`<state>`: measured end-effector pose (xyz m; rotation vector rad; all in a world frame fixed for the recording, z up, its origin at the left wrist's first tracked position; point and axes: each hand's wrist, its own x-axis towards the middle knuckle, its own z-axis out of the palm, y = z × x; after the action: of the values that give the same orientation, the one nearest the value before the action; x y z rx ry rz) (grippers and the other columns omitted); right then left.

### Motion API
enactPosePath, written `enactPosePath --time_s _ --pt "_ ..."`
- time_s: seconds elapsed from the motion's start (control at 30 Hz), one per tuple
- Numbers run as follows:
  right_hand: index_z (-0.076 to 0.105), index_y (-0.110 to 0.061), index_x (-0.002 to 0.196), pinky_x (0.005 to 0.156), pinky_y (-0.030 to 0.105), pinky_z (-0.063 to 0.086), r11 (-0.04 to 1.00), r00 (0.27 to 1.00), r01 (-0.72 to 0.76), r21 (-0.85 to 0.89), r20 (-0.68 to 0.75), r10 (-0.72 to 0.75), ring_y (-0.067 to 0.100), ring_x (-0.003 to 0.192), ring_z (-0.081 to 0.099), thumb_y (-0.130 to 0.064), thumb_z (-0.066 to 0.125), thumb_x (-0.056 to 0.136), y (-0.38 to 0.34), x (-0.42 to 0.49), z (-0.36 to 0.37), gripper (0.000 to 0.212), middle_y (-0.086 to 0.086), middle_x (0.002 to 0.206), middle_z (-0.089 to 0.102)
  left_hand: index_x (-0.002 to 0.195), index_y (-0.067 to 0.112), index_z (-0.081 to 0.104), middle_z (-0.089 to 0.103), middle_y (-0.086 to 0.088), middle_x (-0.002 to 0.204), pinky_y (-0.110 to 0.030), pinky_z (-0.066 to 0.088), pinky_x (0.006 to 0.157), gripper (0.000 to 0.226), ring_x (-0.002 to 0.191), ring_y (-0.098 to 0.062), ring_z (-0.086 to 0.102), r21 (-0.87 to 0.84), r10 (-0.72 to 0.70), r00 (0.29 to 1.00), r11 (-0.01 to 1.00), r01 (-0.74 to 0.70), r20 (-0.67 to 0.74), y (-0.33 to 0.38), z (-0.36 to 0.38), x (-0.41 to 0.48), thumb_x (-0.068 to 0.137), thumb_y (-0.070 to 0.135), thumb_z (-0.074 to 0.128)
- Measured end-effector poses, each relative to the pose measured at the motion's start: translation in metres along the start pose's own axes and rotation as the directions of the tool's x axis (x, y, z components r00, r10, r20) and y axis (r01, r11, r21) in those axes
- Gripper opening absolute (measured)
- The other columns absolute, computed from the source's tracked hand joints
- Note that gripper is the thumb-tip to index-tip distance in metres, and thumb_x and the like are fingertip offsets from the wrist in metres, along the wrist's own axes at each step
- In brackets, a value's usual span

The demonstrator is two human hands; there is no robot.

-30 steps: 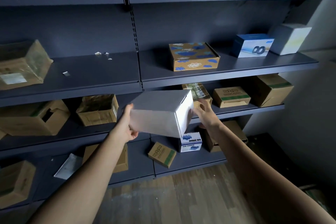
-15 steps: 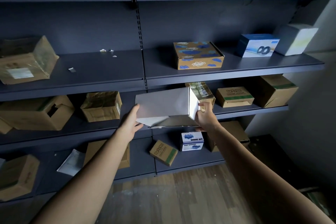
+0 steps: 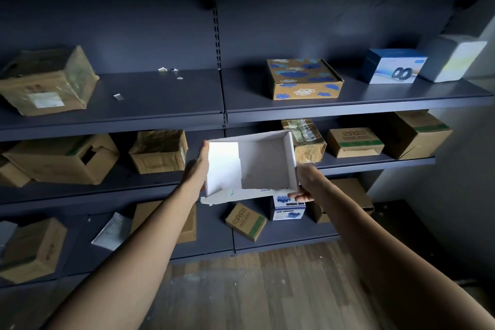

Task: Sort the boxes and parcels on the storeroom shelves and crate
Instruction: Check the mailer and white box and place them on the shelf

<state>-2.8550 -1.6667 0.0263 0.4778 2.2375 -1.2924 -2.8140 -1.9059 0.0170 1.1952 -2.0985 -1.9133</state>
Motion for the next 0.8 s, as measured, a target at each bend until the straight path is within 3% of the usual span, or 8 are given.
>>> enactPosePath --time_s 0.13,0.2,0.3,0.43,0.53,0.67,0.73,0.8 --pt "0.048 0.0 0.065 0.044 0.024 0.04 0.985 0.984 0.169 0.012 0.055 -0.17 0.021 0.042 0.051 -0.014 0.034 0.097 -0.005 -0.012 0.009 0.038 0.011 0.05 0.052 0.138 0.017 0.047 0.05 -0.006 0.14 -0.036 0.038 0.1 0.078 0.124 -0.031 0.049 -0.025 0.001 1.0 1.0 0.0 0.02 0.001 -0.011 0.002 0.087 0.075 0.034" --pt "0.049 0.004 0.076 0.047 0.025 0.039 0.945 0.945 0.315 0.086 0.061 -0.321 0.022 0.057 0.046 -0.016 0.035 0.092 -0.007 -0.016 0.016 0.029 0.013 0.063 0.048 0.122 0.02 0.057 0.063 -0.008 0.121 -0.044 0.046 0.099 0.069 0.11 -0.03 0.058 -0.056 -0.01 0.997 0.998 0.014 0.072 -0.002 -0.02 0.007 0.085 0.074 0.037" --pt "0.051 0.016 0.1 0.064 0.043 0.045 0.957 0.96 0.277 0.084 0.003 -0.279 0.026 0.073 0.048 -0.013 0.032 0.1 -0.006 -0.008 0.019 0.035 0.03 0.09 0.056 0.103 0.017 0.058 0.066 -0.009 0.1 -0.034 0.051 0.079 0.028 0.096 -0.025 0.06 -0.079 0.048 0.985 0.996 -0.035 0.165 -0.009 -0.03 0.013 0.094 0.04 0.044" --pt "0.051 -0.007 0.117 0.065 0.029 0.042 0.971 0.991 0.13 0.2 0.016 -0.136 0.021 0.086 0.057 -0.046 0.028 0.104 -0.003 -0.005 0.024 0.047 0.01 0.116 0.056 0.091 0.015 0.049 0.06 -0.007 0.101 -0.03 0.049 0.07 0.009 0.091 -0.021 0.056 -0.039 0.131 0.961 0.991 -0.125 0.245 -0.014 -0.041 0.02 0.088 0.009 0.043" --pt "0.051 -0.014 0.118 0.07 0.031 0.046 0.953 0.991 0.119 0.28 0.022 -0.13 0.024 0.092 0.058 -0.063 0.028 0.097 -0.007 -0.004 0.033 0.058 0.007 0.11 0.057 0.084 0.017 0.048 0.059 -0.004 0.089 -0.029 0.047 0.067 0.002 0.083 -0.019 0.056 -0.098 0.14 0.951 0.988 -0.117 0.275 -0.016 -0.049 0.028 0.086 0.017 0.05" --pt "0.059 -0.015 0.104 0.071 0.031 0.052 0.944 0.984 0.165 0.287 0.016 -0.177 0.021 0.087 0.06 -0.044 0.05 0.098 -0.008 0.001 0.052 0.031 0.01 0.097 0.061 0.109 0.018 0.059 0.067 -0.004 0.1 -0.034 0.051 0.077 0.045 0.094 -0.021 0.063 -0.144 0.105 0.942 0.988 -0.062 0.318 -0.018 -0.056 0.043 0.081 0.053 0.062" --pt "0.06 -0.013 0.097 0.057 0.022 0.05 0.915 0.974 0.221 0.336 -0.032 -0.224 0.015 0.075 0.059 -0.025 0.056 0.097 -0.007 0.005 0.062 0.013 0.005 0.085 0.062 0.105 0.018 0.06 0.068 -0.006 0.101 -0.036 0.05 0.082 0.039 0.097 -0.024 0.063 -0.088 0.138 0.938 0.989 -0.116 0.319 -0.02 -0.057 0.05 0.08 0.047 0.067" --pt "0.063 -0.012 0.103 0.058 0.021 0.049 0.91 0.96 0.28 0.306 -0.096 -0.263 0.017 0.076 0.061 -0.028 0.062 0.09 -0.005 0.014 0.07 0.021 0.008 0.091 0.067 0.096 0.017 0.057 0.064 -0.007 0.096 -0.033 0.046 0.078 0.011 0.091 -0.023 0.06 -0.061 0.161 0.938 0.987 -0.149 0.308 -0.022 -0.055 0.054 0.089 0.024 0.063"
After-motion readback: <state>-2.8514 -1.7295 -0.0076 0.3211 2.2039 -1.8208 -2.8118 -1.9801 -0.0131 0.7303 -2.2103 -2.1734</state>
